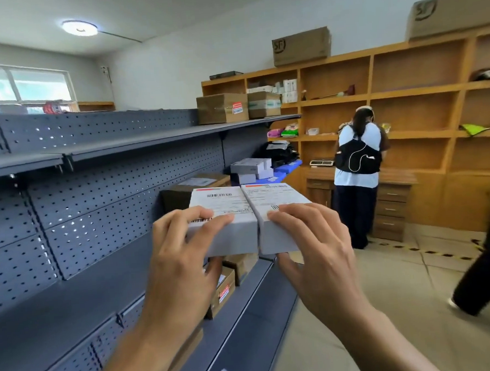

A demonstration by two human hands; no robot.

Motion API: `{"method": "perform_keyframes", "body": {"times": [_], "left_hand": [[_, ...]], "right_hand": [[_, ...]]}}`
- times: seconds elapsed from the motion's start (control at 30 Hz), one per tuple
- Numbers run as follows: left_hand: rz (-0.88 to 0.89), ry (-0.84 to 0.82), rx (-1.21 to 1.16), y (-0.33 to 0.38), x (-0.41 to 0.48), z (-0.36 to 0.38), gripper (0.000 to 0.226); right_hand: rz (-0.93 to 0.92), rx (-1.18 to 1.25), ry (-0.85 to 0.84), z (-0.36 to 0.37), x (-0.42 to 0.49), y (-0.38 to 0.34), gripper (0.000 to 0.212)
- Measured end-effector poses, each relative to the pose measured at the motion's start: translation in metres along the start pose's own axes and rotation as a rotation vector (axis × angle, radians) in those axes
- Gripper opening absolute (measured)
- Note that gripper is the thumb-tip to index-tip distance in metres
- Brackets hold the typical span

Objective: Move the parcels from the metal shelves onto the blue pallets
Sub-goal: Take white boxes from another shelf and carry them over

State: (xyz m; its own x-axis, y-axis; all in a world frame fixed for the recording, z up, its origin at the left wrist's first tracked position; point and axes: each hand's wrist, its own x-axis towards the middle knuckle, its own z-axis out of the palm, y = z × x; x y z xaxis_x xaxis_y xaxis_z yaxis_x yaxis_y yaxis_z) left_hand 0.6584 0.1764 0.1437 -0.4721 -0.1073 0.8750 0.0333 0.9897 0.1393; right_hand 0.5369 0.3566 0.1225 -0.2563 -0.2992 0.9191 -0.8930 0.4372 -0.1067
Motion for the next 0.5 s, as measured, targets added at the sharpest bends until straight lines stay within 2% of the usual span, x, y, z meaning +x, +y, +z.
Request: {"method": "perform_keyframes", "body": {"times": [0.2, 0.5], "left_hand": [[-0.01, -0.041, -0.063, -0.014, 0.01, 0.05, 0.065], [-0.011, -0.086, -0.147, -0.059, 0.05, 0.136, 0.07]], "right_hand": [[0.033, -0.06, -0.045, 0.021, 0.0, 0.032, 0.064], [0.078, -0.155, -0.078, 0.082, 0.025, 0.087, 0.068]]}}
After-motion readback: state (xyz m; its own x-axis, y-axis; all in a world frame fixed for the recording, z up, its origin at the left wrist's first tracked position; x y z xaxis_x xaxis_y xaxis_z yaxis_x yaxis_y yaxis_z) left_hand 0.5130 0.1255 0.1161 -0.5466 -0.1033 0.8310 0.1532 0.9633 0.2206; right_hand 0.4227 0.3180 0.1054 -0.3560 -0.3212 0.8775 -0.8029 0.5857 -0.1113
